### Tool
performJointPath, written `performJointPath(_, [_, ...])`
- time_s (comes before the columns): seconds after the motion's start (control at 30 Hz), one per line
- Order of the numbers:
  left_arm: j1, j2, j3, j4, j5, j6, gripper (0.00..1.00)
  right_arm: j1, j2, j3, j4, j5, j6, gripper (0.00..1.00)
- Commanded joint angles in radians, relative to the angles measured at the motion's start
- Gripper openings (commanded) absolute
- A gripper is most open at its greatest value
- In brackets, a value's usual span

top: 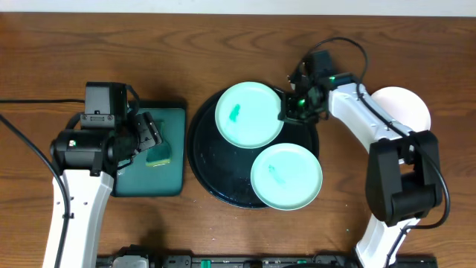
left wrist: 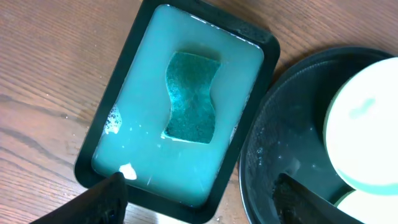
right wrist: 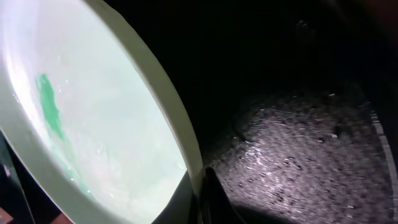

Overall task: Clean dirty plates on tray and stack at the side
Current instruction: 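Pick up the green sponge from the water tray with the left gripper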

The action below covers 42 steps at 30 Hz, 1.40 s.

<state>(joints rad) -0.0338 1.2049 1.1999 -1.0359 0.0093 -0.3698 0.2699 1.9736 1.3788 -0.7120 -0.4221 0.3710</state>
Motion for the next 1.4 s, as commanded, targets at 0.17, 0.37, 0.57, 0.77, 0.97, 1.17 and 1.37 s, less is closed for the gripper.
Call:
performJointPath(0.17, [0.000,0.114,-0.009,0.010,-0.052,-0.009,0.74,0.023,0.069,-0.001,0.013,0.053,0.093,0.01])
performJointPath(0.37, [0.000,0.245,-0.009,0.047,-0.107,-0.009,0.73,0.023,0.108,-0.001,0.029,0.060,0.104,0.02])
performJointPath(0.57, [0.000,0.384,-0.009,0.071,-0.096,-0.009,0.62,0.023,0.147,-0.001,0.085,0.059,0.103,0.01])
performJointPath(0.77, [0.000,0.504,-0.015,0.116,-0.096,-0.008,0.59,0.023,0.147,-0.001,0.096,0.055,0.104,0.01])
performJointPath(0.97, [0.000,0.611,-0.019,0.202,-0.076,0.001,0.50,0.024,0.147,-0.001,0.087,0.036,0.103,0.01])
performJointPath(1.17, [0.000,0.673,-0.020,0.250,-0.043,0.006,0.46,0.024,0.147,-0.001,0.080,0.035,0.103,0.01])
performJointPath(1.37, [0.000,0.703,-0.020,0.279,-0.043,0.007,0.34,0.024,0.147,-0.001,0.079,0.027,0.103,0.01])
